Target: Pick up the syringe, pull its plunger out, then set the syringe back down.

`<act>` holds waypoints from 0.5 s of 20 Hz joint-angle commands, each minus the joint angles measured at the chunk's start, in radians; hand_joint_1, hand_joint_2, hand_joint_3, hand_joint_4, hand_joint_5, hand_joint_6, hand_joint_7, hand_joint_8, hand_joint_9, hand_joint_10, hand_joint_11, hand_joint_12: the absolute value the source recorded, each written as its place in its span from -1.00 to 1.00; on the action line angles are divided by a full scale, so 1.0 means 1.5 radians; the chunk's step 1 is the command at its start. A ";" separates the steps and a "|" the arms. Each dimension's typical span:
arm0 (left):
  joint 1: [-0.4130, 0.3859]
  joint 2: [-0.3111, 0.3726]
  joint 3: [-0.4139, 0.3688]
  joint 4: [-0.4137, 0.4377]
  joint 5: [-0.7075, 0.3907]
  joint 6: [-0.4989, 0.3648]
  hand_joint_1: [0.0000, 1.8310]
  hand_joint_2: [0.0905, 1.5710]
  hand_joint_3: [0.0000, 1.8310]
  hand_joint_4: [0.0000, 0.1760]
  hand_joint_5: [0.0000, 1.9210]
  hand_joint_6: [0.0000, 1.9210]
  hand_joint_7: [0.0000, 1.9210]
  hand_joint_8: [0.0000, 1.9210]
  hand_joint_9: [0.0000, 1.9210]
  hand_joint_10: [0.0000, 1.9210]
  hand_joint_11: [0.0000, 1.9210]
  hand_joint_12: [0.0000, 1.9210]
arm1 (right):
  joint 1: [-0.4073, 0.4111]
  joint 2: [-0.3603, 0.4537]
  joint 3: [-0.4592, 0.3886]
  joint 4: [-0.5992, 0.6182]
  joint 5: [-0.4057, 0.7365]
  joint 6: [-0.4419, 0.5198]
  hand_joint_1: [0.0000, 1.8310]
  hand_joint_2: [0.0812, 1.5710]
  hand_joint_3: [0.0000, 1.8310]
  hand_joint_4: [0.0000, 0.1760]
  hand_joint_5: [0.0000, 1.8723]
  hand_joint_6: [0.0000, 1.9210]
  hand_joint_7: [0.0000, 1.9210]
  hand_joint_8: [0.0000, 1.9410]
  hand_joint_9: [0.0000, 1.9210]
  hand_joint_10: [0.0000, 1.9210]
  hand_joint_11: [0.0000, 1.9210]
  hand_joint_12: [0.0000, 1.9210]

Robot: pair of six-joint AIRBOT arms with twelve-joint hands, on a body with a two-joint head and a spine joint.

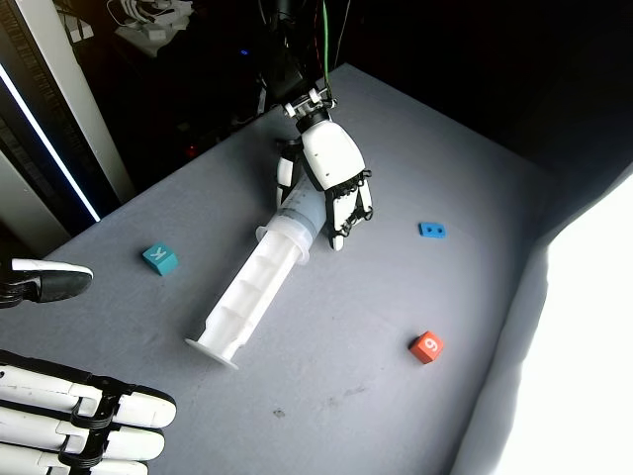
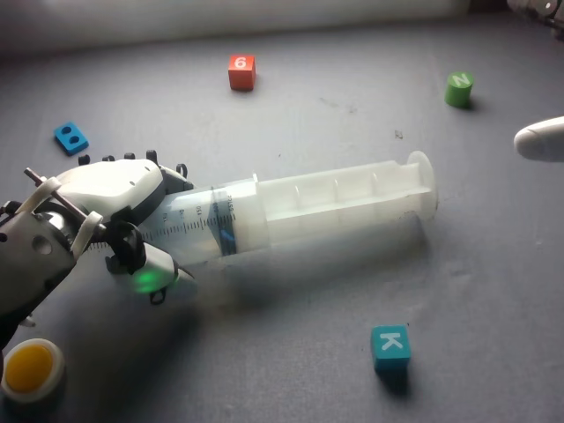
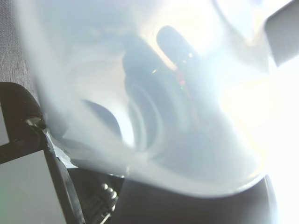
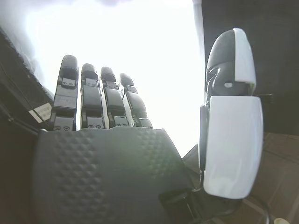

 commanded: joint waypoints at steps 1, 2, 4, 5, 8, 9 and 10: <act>-0.005 0.000 -0.002 0.012 -0.031 -0.003 0.18 0.32 -1.00 -1.00 -0.31 -1.00 -0.18 -1.00 -0.18 -0.97 -0.71 0.06 | 0.003 0.003 0.001 0.001 0.081 0.002 -0.09 0.12 -1.00 -1.00 -1.00 -1.00 -0.95 -0.99 -0.95 -0.99 -1.00 -0.64; -0.005 0.000 -0.002 0.012 -0.031 -0.003 0.18 0.32 -1.00 -1.00 -0.31 -1.00 -0.18 -1.00 -0.18 -0.97 -0.71 0.07 | 0.003 0.003 0.001 0.001 0.081 0.002 -0.09 0.12 -1.00 -1.00 -1.00 -1.00 -0.95 -0.99 -0.95 -0.99 -1.00 -0.64; -0.005 0.000 -0.002 0.012 -0.031 -0.003 0.18 0.32 -1.00 -1.00 -0.31 -1.00 -0.18 -1.00 -0.18 -0.97 -0.71 0.07 | 0.003 0.003 0.001 0.001 0.081 0.002 -0.09 0.12 -1.00 -1.00 -1.00 -1.00 -0.95 -0.99 -0.94 -0.99 -1.00 -0.64; -0.005 0.001 -0.002 0.012 -0.031 -0.003 0.13 0.34 -1.00 -1.00 -0.45 -1.00 -0.32 -1.00 -0.31 -1.00 -0.86 0.11 | 0.003 0.003 0.001 0.001 0.081 0.002 -0.08 0.11 -1.00 -1.00 -1.00 -1.00 -0.94 -0.99 -0.93 -0.99 -1.00 -0.59; -0.009 0.001 -0.001 0.012 -0.031 -0.001 -0.11 0.28 -1.00 -1.00 -0.74 -1.00 -0.67 -1.00 -0.63 -1.00 -1.00 -0.08 | 0.003 0.002 0.001 0.001 0.082 0.002 -0.07 0.11 -1.00 -1.00 -1.00 -1.00 -0.95 -1.00 -0.95 -0.99 -1.00 -0.70; -0.010 0.002 -0.001 0.011 -0.031 -0.001 -0.14 0.23 -1.00 -1.00 -0.80 -1.00 -0.73 -1.00 -0.69 -1.00 -1.00 -0.14 | 0.003 0.002 0.001 0.001 0.082 0.002 -0.07 0.11 -1.00 -1.00 -1.00 -1.00 -0.94 -0.99 -0.94 -0.99 -1.00 -0.71; -0.012 0.002 -0.001 0.009 -0.031 0.000 -0.13 0.21 -1.00 -1.00 -0.83 -1.00 -0.76 -1.00 -0.72 -1.00 -1.00 -0.18 | 0.003 0.002 0.001 0.001 0.082 0.002 -0.09 0.12 -1.00 -1.00 -1.00 -1.00 -0.95 -1.00 -0.95 -0.99 -1.00 -0.71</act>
